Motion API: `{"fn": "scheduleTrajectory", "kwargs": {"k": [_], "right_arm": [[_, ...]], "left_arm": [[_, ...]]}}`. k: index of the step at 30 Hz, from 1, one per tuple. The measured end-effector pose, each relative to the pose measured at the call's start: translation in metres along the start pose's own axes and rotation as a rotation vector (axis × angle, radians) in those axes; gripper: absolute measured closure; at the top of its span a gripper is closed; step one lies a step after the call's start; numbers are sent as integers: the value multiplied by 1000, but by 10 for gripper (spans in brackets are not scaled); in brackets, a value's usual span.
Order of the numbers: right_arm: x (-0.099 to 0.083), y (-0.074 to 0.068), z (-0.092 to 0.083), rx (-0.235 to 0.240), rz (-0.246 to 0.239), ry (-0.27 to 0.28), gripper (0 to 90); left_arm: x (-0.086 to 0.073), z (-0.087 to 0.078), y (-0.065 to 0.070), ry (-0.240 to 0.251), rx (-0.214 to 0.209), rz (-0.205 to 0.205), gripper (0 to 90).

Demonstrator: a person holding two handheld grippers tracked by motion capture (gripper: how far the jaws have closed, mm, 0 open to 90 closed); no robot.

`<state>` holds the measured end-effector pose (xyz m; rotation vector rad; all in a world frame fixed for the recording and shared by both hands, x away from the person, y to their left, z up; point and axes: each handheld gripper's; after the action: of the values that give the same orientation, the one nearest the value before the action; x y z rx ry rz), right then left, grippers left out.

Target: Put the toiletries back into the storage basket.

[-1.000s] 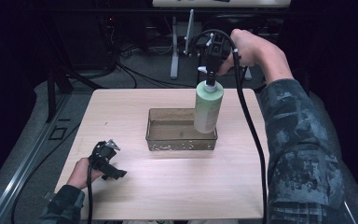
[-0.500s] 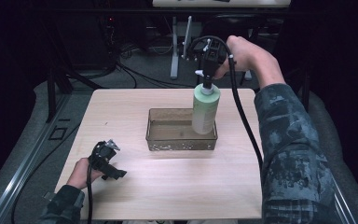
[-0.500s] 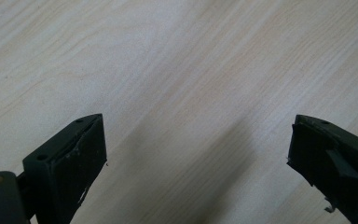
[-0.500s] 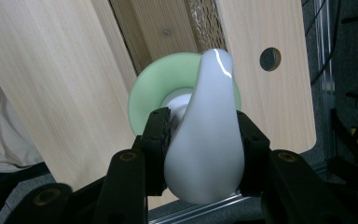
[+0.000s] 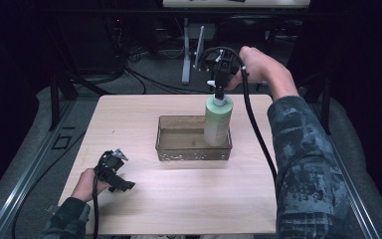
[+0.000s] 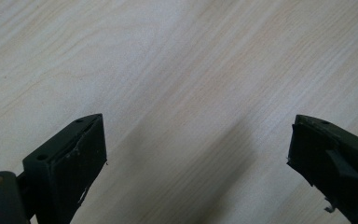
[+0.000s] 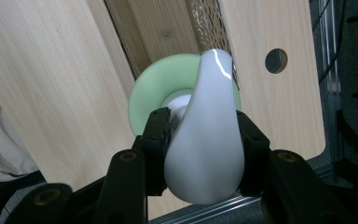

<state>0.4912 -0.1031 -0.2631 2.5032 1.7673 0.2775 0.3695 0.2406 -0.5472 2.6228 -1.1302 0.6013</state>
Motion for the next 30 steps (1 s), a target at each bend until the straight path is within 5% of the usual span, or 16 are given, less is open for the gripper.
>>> {"fn": "scheduleTrajectory", "kwargs": {"k": [30], "right_arm": [[-9, 4, 36, 55, 38, -31, 630]], "left_arm": [[0, 0, 0, 1, 0, 1, 42]]}}
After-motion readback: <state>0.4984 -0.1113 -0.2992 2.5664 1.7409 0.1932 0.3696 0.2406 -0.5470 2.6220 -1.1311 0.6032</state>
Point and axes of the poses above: each handheld gripper's, and its own axes: z roughly forward along the jaws, x roughly out of its top, y roughly to its right, and after that the axes turned 2 degrees about y, right-handed
